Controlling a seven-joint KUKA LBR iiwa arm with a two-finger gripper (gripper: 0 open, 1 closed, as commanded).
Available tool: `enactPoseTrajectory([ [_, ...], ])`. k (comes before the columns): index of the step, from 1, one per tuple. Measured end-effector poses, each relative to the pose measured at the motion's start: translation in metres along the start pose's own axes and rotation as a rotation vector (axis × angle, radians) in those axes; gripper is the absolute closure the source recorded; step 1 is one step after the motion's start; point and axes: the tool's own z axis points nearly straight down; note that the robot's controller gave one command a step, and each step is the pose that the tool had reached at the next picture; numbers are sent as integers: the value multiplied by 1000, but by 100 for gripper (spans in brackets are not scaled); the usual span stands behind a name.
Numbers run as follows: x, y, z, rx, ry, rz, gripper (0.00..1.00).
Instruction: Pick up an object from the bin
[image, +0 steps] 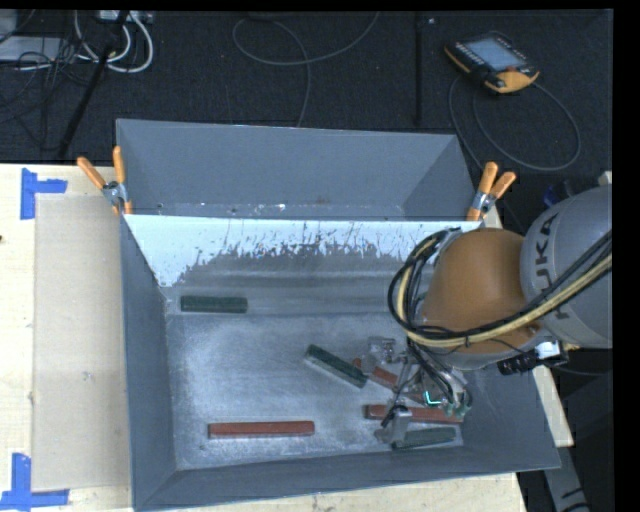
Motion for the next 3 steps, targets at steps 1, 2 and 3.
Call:
enactPoseTrajectory([
  [1,-2,0,-4,0,-7,0,0],
  [2,-6,-19,11,-2,-11,91,0],
  [3,-3,-36,48,1,-10,187,0],
])
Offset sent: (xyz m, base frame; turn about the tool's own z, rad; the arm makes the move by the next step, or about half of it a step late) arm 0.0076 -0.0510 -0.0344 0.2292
